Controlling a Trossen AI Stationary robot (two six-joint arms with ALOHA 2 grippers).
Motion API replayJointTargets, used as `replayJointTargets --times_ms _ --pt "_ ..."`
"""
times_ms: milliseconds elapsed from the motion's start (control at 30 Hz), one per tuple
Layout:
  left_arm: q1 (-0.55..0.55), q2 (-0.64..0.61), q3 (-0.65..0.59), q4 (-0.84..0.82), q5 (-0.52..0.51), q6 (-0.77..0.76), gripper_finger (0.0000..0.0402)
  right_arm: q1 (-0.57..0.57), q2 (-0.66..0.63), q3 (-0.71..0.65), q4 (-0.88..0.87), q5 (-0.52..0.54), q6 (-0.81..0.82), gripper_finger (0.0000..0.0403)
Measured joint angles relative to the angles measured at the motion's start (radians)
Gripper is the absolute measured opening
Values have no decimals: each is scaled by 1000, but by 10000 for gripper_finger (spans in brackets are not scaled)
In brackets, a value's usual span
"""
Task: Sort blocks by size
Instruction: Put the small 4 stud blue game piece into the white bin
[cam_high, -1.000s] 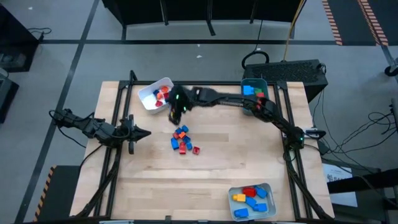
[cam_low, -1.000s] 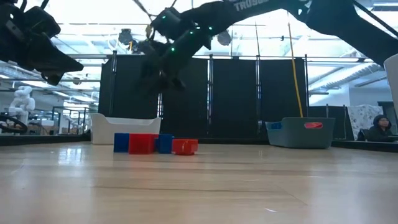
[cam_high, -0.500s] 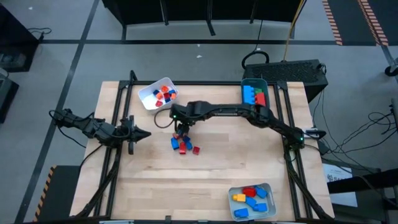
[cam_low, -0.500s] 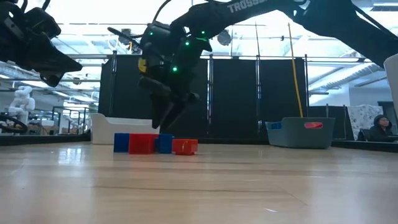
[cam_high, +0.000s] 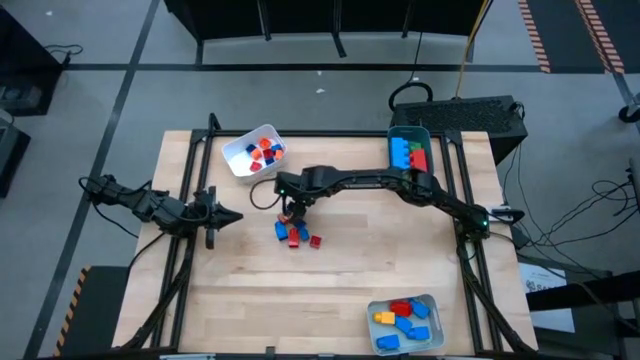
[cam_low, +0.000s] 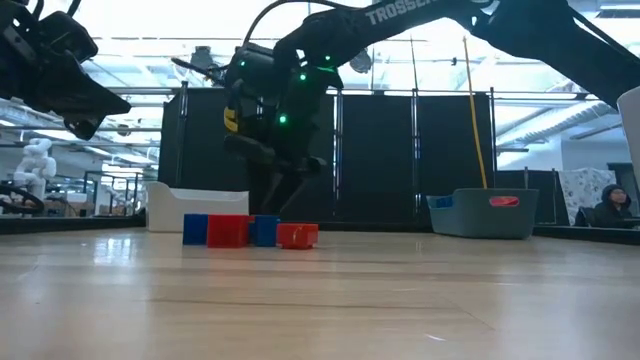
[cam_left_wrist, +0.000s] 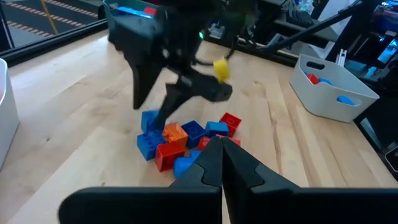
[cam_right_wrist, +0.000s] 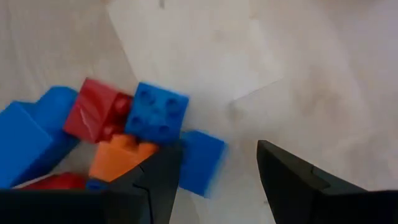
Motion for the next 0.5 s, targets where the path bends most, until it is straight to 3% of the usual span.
replayJointTargets --times_ms 233,433,500 --pt "0 1 0 -3 1 0 2 -5 -3 -122 125 -6 5 164" --pt "0 2 0 -3 1 0 2 -7 -5 -139 148 -22 -17 69" --pt "0 2 0 -3 1 1 2 -7 -5 -139 149 -24 -20 66"
